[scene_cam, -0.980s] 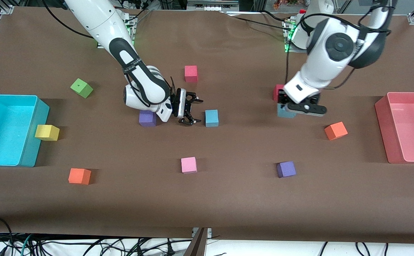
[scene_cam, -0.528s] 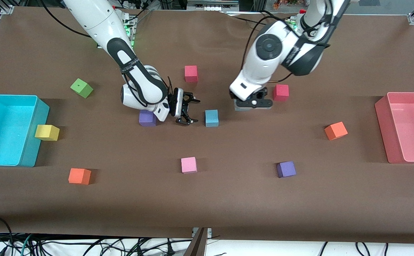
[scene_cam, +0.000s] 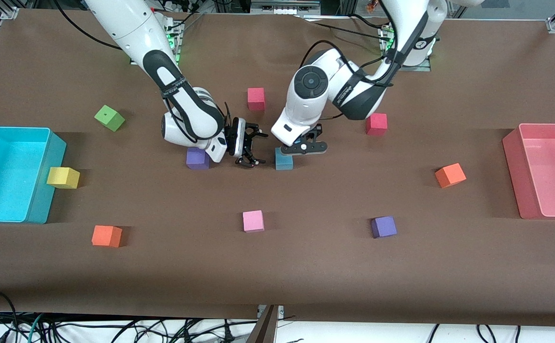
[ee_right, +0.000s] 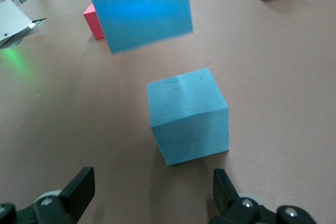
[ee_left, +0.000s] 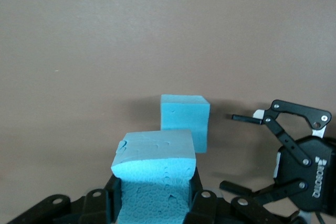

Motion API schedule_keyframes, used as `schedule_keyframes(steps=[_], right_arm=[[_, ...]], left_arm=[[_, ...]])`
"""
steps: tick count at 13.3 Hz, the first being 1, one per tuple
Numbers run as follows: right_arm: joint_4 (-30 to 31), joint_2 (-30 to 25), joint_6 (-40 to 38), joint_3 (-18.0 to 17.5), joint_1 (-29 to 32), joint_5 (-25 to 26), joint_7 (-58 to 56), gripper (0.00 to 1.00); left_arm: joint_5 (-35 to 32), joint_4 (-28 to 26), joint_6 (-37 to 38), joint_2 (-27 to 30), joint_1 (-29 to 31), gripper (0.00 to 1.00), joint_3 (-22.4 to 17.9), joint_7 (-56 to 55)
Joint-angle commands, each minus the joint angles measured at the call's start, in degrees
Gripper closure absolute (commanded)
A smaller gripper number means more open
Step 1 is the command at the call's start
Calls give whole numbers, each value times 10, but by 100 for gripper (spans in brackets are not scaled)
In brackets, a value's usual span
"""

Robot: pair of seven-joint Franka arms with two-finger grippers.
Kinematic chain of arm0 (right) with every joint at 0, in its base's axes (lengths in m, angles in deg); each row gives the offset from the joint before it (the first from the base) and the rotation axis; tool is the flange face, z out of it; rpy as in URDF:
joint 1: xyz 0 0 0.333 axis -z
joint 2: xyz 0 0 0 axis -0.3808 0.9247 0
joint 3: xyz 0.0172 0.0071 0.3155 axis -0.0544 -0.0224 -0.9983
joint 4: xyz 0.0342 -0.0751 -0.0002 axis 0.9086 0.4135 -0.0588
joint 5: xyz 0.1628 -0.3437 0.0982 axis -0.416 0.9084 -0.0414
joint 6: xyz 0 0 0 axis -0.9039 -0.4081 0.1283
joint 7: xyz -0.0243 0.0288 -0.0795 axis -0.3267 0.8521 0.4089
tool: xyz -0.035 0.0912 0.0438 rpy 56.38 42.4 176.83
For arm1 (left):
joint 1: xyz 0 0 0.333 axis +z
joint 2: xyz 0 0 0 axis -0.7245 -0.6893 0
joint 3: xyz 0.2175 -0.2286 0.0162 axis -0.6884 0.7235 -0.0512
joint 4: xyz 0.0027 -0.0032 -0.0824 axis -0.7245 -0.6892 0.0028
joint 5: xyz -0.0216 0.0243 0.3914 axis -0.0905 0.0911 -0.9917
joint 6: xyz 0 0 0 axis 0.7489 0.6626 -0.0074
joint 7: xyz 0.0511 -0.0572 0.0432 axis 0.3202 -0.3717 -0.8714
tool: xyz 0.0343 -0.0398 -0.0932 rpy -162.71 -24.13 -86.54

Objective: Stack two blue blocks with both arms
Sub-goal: 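Lower the cyan cube onto the placed cyan cube and open the left gripper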

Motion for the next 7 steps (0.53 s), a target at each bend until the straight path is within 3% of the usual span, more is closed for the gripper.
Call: schedule_keyframes(steps=[1, 7], right_arm=[[18, -18, 1, -2, 2, -12, -15, 0], [15, -18, 1, -2, 3, -12, -16, 0]], left_arm=[[12, 46, -10, -41, -31, 100, -28, -13], [11, 47, -34, -63, -55, 100, -40, -31]])
